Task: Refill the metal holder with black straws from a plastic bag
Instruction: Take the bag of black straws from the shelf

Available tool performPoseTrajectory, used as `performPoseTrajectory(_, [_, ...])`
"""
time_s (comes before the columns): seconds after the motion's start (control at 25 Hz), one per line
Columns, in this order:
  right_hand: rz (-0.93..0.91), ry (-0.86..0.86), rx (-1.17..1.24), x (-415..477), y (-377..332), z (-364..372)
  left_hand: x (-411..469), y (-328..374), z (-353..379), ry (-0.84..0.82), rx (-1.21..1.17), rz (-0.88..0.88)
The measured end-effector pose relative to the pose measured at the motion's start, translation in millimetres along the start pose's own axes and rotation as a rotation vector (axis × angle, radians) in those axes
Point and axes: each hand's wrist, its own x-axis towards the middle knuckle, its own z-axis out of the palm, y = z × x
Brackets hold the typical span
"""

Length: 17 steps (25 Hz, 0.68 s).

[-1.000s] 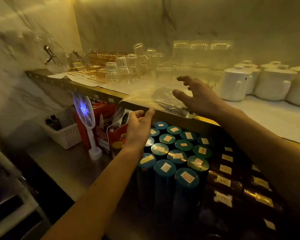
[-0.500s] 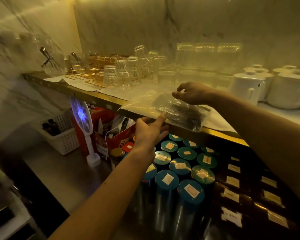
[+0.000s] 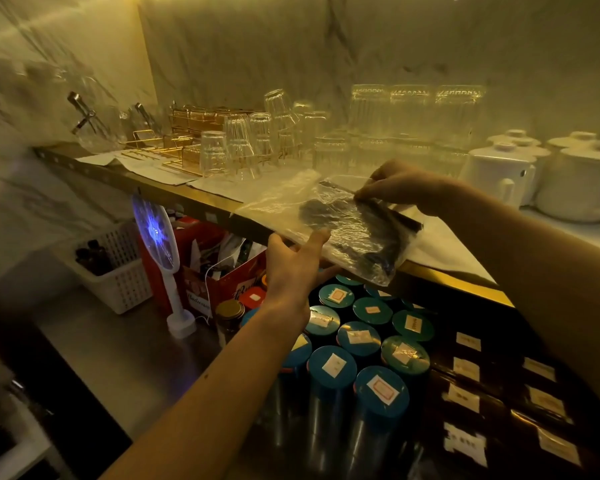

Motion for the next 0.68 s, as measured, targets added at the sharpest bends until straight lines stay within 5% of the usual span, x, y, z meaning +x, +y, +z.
performPoseTrajectory(0.28, [-0.067, 0.062, 0.284, -22.8, -7.6, 0.7, 0.2, 5.2, -2.3, 0.056, 0.120, 0.097])
performPoseTrajectory(0.68, [-0.193, 0.154, 0.593, -92.7, -4.6, 7.1, -24.9, 12.8, -26.5, -0.148, 0.107, 0.219])
